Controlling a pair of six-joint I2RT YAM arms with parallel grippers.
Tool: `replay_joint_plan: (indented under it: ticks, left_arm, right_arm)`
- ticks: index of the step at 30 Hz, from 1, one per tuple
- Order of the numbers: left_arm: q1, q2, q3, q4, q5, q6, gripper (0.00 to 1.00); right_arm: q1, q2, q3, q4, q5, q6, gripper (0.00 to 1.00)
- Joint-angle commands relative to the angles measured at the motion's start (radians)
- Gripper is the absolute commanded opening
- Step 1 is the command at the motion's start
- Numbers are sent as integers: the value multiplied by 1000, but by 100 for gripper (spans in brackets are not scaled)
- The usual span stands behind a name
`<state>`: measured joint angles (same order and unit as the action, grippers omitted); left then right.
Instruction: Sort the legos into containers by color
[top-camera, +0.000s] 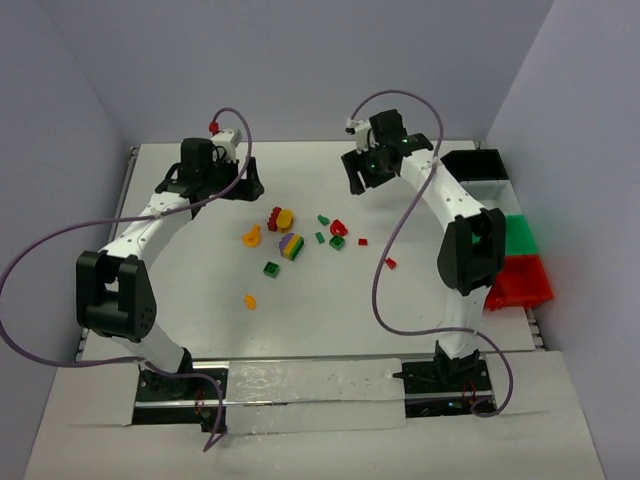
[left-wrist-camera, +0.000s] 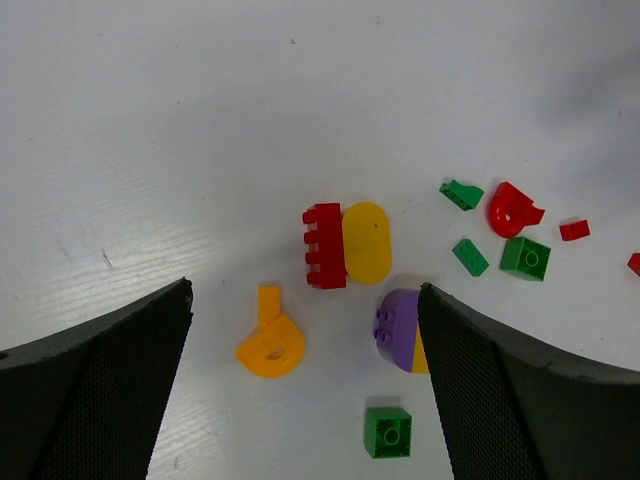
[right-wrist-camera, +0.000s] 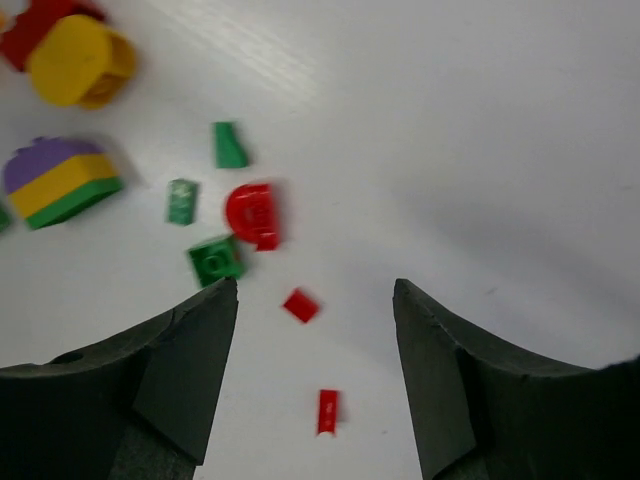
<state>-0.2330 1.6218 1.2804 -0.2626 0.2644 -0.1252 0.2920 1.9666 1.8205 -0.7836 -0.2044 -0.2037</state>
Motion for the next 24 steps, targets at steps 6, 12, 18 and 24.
replay_joint_plan:
  ticks: [6,12,18,24]
  left_arm:
    - [11,-16,46,6,44,-9,99]
    - [14,-24,42,5,55,-4,99]
    - [15,-25,39,5,52,-1,99]
    - [16,-23,43,7,52,-6,99]
  right_arm:
    - [138,-30,-131,-60,-62,5,76]
    - [189,24,-139,-66,-79,-13,77]
    - [227,75,-143,-67,-87,-14,77]
    - [248,112,-167,-39,-67,-12,76]
